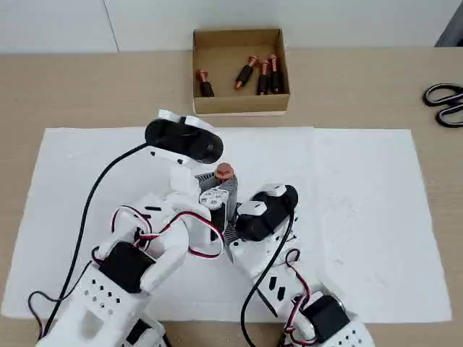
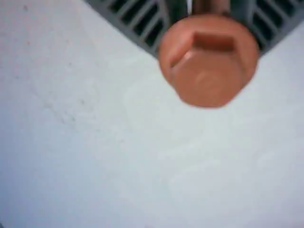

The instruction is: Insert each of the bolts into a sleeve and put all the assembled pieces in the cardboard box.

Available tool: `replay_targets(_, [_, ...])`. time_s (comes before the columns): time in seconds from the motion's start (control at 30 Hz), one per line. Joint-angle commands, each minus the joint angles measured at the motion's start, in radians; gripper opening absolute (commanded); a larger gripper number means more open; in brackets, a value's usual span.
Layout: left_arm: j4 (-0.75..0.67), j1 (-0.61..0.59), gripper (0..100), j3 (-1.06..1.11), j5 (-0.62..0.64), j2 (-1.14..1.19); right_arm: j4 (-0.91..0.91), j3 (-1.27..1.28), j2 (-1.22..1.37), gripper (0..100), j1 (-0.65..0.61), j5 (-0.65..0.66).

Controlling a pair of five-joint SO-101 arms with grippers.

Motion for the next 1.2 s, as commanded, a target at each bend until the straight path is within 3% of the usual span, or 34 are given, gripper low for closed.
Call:
replay_targets(0.0, [0.003,0.011,0,0.005,-0.005,-0.025,-0.024,-0.006,-0.015,0.4,-0.004,-0.003])
replay_targets(1.03, [0.127,0.015,0,0.111,-0.044,-0.025,-0.022,-0.006,-0.016,0.4,-0.004,-0.002])
replay_targets(1.17, [0.147,0.015,7,0.085,-0.044,-0.025,-0.022,-0.006,-0.016,0.4,-0.004,-0.002])
